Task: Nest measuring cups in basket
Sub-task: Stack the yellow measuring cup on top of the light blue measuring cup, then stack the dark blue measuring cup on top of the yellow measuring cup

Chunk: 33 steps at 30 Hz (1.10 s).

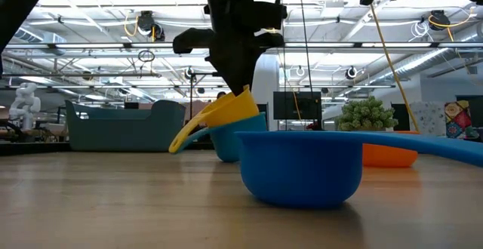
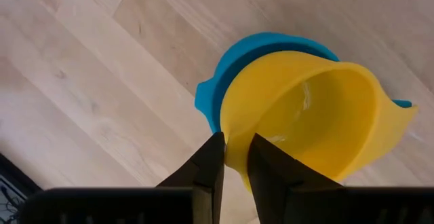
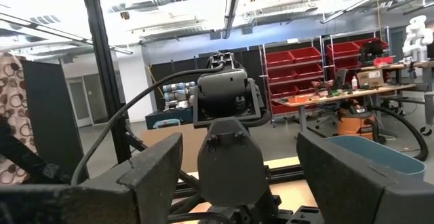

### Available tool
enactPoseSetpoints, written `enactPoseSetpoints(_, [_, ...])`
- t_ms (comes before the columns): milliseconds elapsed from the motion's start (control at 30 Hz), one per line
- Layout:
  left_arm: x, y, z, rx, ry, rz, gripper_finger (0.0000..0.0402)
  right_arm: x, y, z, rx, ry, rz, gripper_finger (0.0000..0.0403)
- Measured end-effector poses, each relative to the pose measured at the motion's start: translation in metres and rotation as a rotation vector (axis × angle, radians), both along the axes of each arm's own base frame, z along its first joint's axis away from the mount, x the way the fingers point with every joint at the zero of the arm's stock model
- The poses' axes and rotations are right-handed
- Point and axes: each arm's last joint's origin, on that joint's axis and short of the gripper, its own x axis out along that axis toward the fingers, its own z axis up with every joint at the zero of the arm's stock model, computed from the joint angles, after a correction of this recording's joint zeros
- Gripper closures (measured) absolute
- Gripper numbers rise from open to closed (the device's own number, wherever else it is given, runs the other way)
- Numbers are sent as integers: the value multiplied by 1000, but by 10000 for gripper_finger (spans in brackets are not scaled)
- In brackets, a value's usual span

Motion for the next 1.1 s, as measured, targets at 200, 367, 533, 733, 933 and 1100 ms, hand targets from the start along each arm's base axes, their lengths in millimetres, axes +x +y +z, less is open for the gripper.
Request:
enactPoseSetpoints(200, [0, 0, 0, -2, -2, 10, 329, 0, 0, 0, -1, 3, 0, 122])
enactPoseSetpoints(367, [0, 0, 0, -9, -8, 44, 274, 0, 0, 0, 0, 4, 0, 122])
enactPoseSetpoints(533, [0, 1, 0, 22, -16, 64, 213, 0, 0, 0, 0, 4, 0, 122])
enactPoseSetpoints(733, [1, 4, 1, 126, -30, 94, 187, 0, 1, 0, 1, 4, 25, 122])
enactPoseSetpoints(933, [-1, -2, 24, 166, -61, 192, 200, 3, -2, -13, -17, 134, -77, 122])
enactPoseSetpoints(1100, [-5, -16, 66, -53, -135, 330, 217, 4, -3, -7, -74, 305, -141, 122])
